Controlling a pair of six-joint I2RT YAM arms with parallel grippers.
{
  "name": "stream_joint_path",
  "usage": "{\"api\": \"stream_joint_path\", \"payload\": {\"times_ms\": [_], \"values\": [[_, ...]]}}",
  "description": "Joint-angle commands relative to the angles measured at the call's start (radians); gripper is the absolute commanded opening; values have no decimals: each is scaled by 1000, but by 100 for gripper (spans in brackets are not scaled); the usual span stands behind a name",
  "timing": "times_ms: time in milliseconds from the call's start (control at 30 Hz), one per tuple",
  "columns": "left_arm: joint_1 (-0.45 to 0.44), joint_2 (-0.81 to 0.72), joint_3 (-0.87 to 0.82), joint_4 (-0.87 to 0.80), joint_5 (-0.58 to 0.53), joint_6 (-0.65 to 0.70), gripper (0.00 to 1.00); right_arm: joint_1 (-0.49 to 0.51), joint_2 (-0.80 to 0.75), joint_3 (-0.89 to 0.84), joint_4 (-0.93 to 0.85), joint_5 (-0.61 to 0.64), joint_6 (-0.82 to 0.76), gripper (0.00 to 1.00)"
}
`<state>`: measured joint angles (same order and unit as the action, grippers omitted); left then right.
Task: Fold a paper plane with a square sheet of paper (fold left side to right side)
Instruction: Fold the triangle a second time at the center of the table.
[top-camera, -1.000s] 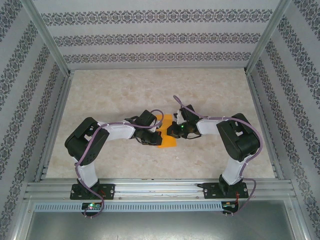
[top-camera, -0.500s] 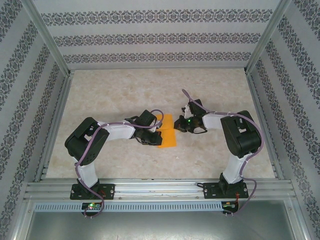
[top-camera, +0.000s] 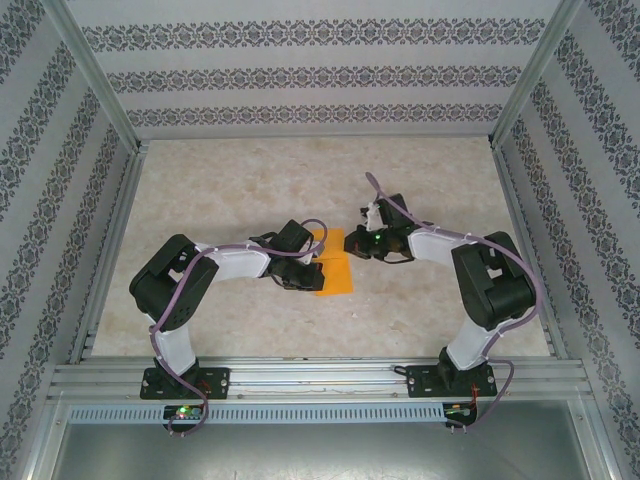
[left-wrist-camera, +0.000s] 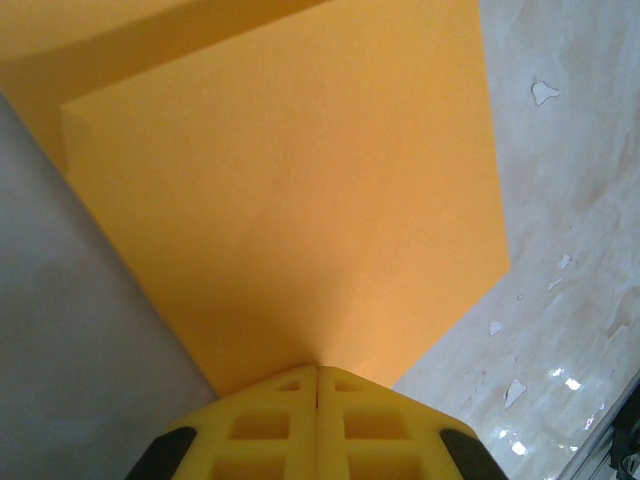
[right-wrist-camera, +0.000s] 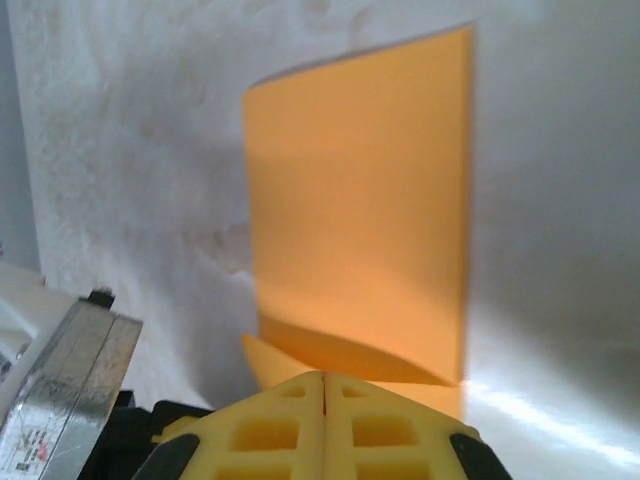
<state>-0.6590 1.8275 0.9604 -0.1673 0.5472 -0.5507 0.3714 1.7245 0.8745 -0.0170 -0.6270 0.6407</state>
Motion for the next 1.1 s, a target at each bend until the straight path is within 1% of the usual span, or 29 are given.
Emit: {"api": "stream_joint_path", "payload": {"times_ms": [0, 100, 300, 600, 867, 1067], "values": [[4, 39, -35, -90, -30, 20, 0, 39, 42, -5, 30, -28, 35, 0], [5, 40, -25, -92, -26, 20, 0, 41, 75, -3, 28, 1, 41, 0], [4, 32, 16, -88, 6, 3, 0, 33, 106, -3, -38, 48, 2, 0], [5, 15, 107, -92, 74, -15, 2, 17, 125, -31, -66, 52, -12, 0], [6, 88, 184, -85, 104, -5, 1, 18, 132, -35, -67, 48, -9, 0], [7, 125, 193, -69, 102, -6, 1, 20, 135, -42, -67, 52, -8, 0]]}}
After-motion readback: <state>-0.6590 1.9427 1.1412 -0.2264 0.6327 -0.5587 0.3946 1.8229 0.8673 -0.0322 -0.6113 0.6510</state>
